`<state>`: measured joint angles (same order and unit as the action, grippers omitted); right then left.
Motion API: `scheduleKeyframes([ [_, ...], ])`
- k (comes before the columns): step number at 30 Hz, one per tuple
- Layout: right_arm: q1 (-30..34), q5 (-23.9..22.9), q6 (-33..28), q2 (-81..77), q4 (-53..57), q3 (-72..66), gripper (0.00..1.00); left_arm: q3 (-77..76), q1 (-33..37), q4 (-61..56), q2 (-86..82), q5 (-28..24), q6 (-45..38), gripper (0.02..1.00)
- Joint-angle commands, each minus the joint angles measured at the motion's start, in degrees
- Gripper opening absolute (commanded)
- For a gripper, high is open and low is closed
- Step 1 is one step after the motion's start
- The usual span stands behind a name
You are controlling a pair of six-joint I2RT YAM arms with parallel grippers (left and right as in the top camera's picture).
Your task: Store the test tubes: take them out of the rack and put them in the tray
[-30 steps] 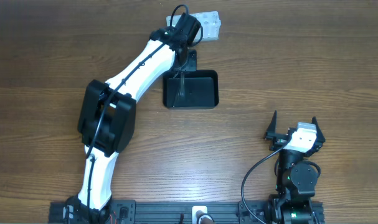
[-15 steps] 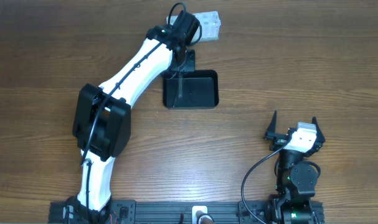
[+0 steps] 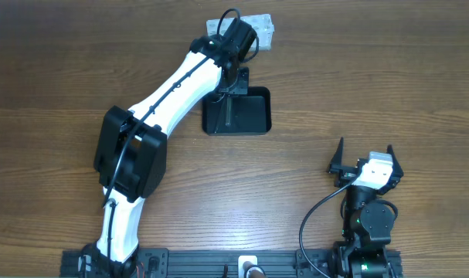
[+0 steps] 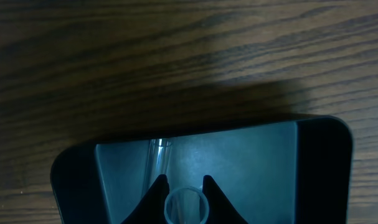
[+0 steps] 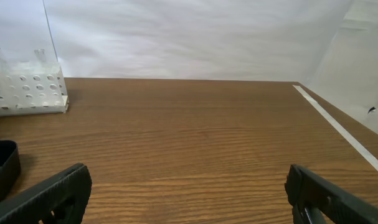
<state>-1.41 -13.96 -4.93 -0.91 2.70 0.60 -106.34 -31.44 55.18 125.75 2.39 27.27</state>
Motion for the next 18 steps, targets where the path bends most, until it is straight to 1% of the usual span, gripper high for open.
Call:
scheduleKeyframes([
  [1,0.3,-0.7,0.0,0.3,0.1,-0.3,0.993,3.4,0.1,-0.3,-1.9,0.5,3.1,0.075],
  [4,0.3,-0.7,0.0,0.3,0.1,-0.3,0.991,4.5,0.1,-0.9,-1.9,0.5,3.3,0.075],
  [7,0.3,-0.7,0.0,0.3,0.1,-0.3,0.991,4.6,0.1,-1.1,-1.9,0.5,3.2,0.108],
  [9,0.3,-0.7,0.0,0.3,0.1,-0.3,0.991,4.6,0.1,-1.1,-1.9,0.5,3.2,0.15],
  [10,0.3,-0.7,0.0,0.3,0.1,-0.3,0.991,4.6,0.1,-1.1,-1.9,0.5,3.2,0.246],
  [11,0.3,-0.7,0.0,0.3,0.1,-0.3,0.991,4.7,0.1,-1.1,-1.9,0.5,3.2,0.299],
  [12,0.3,-0.7,0.0,0.3,0.1,-0.3,0.991,4.8,0.1,-1.1,-1.9,0.5,3.2,0.321],
  [15,0.3,-0.7,0.0,0.3,0.1,-0.3,0.993,4.8,0.1,-1.1,-1.9,0.8,3.2,0.343],
  [18,0.3,-0.7,0.0,0.3,0.1,-0.3,0.991,4.8,0.1,-1.3,-3.6,1.9,3.2,0.424],
])
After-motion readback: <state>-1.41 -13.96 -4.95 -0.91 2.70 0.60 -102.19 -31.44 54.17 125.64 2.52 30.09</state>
